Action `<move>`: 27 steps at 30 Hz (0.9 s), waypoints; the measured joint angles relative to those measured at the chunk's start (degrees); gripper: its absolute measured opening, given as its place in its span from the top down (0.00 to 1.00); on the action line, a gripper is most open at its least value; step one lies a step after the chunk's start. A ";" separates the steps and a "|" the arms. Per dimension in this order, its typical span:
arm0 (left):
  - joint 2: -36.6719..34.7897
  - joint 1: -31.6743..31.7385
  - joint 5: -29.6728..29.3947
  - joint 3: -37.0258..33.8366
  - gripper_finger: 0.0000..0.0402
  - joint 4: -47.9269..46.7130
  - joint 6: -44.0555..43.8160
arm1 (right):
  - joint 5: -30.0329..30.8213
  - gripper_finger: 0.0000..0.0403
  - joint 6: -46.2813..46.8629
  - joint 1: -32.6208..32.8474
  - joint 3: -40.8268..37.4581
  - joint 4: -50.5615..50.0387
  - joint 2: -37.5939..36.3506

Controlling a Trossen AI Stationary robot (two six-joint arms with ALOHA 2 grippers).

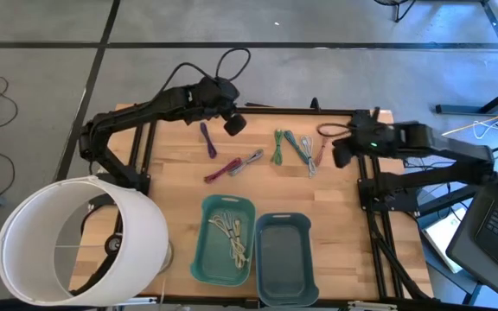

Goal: Pick & Place USB Port
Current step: Put the light blue charger cable into the green bin

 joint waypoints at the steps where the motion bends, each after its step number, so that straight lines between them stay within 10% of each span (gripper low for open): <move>1: 0.00 -0.06 -0.25 0.00 0.86 -0.02 1.05 | -0.55 0.86 -0.79 -1.94 0.00 0.52 1.41; 12: 0.00 0.73 -1.45 0.00 0.86 -0.25 8.68 | -22.03 0.81 -11.56 -24.45 0.00 9.72 17.12; 27: 0.00 5.32 4.13 0.00 0.87 -1.41 9.02 | -25.43 0.78 -20.43 -29.20 0.00 7.86 30.75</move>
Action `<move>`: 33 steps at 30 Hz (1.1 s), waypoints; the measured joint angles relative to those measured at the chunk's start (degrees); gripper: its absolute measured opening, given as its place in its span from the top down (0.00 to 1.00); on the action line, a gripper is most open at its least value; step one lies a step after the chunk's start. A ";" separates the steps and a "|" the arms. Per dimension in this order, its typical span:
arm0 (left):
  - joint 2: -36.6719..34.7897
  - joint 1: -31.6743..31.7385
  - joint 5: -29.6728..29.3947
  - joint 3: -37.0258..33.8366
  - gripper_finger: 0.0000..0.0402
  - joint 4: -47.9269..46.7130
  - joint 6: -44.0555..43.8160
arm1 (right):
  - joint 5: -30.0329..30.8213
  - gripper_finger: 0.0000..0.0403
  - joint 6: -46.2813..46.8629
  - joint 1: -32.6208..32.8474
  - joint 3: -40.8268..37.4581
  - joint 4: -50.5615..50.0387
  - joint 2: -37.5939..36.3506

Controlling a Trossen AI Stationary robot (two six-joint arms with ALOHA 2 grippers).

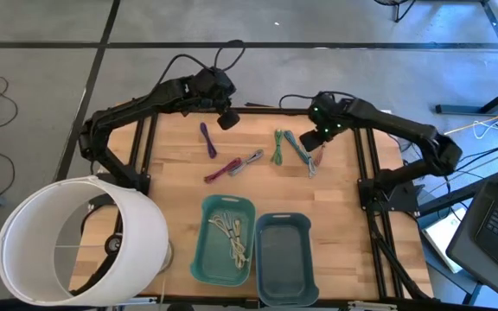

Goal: Pick & Place USB Port
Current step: Put the light blue charger cable into the green bin

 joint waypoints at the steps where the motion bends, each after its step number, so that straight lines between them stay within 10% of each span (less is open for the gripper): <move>1: 0.00 0.12 0.56 0.00 0.87 -0.06 0.00 | -0.39 0.75 -0.59 0.02 0.00 0.01 0.98; 13: 0.00 0.48 1.21 0.00 0.88 -0.15 0.48 | 0.08 0.33 0.94 -2.21 0.00 -0.40 10.59; 33: 0.00 0.48 2.50 0.00 0.90 -0.17 0.00 | -1.58 0.42 3.81 -3.41 -8.82 13.48 16.25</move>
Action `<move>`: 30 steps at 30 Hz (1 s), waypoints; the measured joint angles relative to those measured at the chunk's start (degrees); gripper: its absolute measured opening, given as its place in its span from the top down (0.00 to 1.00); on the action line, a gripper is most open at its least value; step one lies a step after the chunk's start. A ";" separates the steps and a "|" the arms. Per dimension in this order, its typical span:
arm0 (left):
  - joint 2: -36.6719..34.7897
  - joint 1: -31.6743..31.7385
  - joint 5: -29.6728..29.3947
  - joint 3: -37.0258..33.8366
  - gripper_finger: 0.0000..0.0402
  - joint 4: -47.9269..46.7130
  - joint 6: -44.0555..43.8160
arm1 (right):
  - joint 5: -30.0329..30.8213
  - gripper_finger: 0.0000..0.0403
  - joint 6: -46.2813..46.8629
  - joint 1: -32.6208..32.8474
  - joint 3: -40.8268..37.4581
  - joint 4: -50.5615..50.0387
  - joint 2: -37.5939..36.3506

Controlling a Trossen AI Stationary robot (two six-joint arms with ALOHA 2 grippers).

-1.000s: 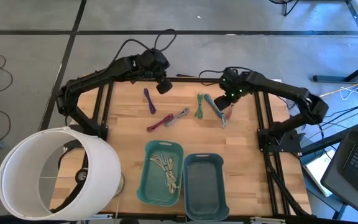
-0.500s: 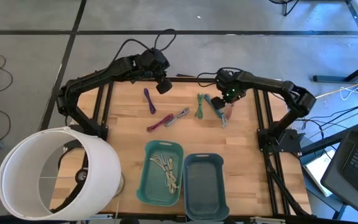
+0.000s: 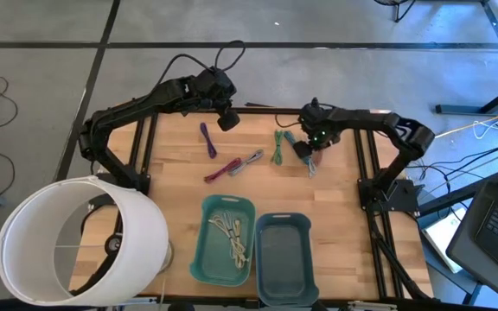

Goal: Pick & Place USB Port
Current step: Put the light blue charger cable into the green bin

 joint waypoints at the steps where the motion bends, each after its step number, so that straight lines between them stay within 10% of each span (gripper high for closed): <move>1: 0.00 0.00 -0.01 0.00 0.90 0.00 0.00 | -0.69 0.42 0.55 -0.02 -1.58 1.71 0.00; 11: 0.00 0.00 0.00 0.00 0.91 0.02 0.00 | -0.72 0.44 3.49 0.00 -6.04 7.30 -0.97; 22: 0.00 -0.07 0.22 0.00 0.90 0.01 0.42 | -0.72 0.94 1.75 -0.31 -5.15 10.32 -0.56; 30: 0.00 -0.07 2.16 0.00 0.92 -0.02 -0.96 | 1.51 0.99 1.50 -0.31 -5.17 10.71 -0.77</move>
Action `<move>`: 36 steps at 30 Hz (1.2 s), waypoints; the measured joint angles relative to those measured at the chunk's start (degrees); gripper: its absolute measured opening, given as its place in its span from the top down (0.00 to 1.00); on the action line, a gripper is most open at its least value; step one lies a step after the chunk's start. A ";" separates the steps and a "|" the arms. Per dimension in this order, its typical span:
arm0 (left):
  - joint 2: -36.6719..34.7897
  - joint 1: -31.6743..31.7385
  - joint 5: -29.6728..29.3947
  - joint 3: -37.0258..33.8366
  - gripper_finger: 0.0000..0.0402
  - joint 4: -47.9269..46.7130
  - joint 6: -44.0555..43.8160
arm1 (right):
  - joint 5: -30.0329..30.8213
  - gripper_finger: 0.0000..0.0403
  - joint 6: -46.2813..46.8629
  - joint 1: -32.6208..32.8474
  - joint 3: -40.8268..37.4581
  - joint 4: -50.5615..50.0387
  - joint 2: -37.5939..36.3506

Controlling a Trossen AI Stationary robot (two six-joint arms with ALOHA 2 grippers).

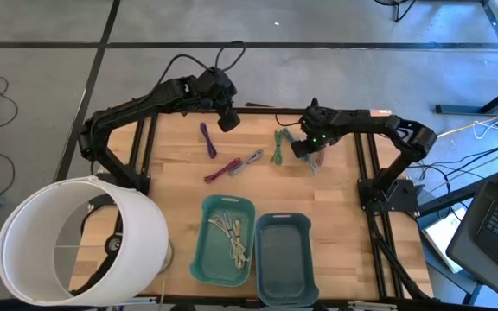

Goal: Pick & Place USB Port
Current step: Put the light blue charger cable into the green bin

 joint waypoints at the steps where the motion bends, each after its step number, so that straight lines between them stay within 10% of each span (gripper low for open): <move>1: 0.00 0.00 0.00 0.00 0.92 0.00 0.00 | 0.02 0.99 0.02 0.00 0.00 -0.04 -0.09; 17: 0.00 0.00 3.13 0.00 0.92 -0.10 -0.28 | 3.30 1.00 -1.40 0.68 -0.25 -0.58 -4.51; 36: 0.00 1.10 15.34 -0.02 0.91 1.37 3.61 | 6.90 1.00 0.21 10.41 21.81 -13.59 -37.32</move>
